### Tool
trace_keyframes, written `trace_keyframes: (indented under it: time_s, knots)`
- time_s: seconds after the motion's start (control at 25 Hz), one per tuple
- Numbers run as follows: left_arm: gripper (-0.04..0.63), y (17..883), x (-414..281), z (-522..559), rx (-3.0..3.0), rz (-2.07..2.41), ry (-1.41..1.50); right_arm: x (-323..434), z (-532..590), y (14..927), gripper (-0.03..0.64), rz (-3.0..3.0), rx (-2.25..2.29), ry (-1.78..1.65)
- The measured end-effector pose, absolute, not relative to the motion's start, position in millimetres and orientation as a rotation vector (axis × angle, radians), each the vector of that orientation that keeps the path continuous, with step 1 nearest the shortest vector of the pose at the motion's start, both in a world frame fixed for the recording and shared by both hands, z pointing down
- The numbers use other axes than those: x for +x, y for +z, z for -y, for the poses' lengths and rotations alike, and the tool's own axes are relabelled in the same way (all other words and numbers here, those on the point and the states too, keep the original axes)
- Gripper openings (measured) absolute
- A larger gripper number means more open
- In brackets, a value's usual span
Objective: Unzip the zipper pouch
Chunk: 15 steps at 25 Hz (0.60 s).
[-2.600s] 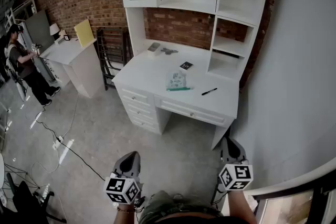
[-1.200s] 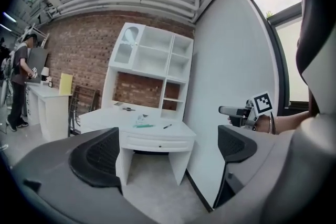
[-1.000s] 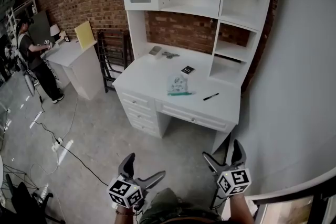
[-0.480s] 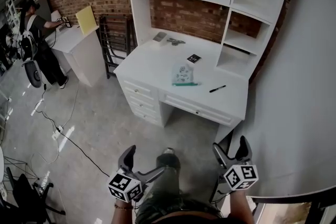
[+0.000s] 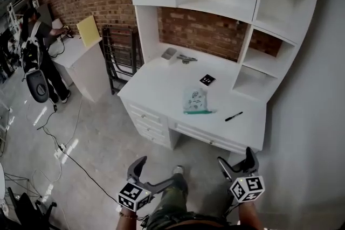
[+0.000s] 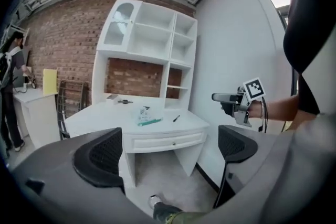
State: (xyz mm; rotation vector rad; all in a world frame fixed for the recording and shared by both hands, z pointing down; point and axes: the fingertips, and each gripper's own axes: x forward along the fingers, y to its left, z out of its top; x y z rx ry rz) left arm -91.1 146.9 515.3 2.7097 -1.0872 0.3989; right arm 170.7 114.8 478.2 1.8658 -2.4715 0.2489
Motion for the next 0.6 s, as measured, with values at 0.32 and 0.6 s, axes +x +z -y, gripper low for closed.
trace_keyframes:
  time_s: [0.32,0.6]
  knots:
    - [0.566,524,-84,-37,2.817,0.906,0.545,160,0,481,0.531,2.434,1.826,0.256]
    - [0.566,533,-73,42,2.792,0.78,0.554,157,77,487,0.515,2.399,1.825,0.333]
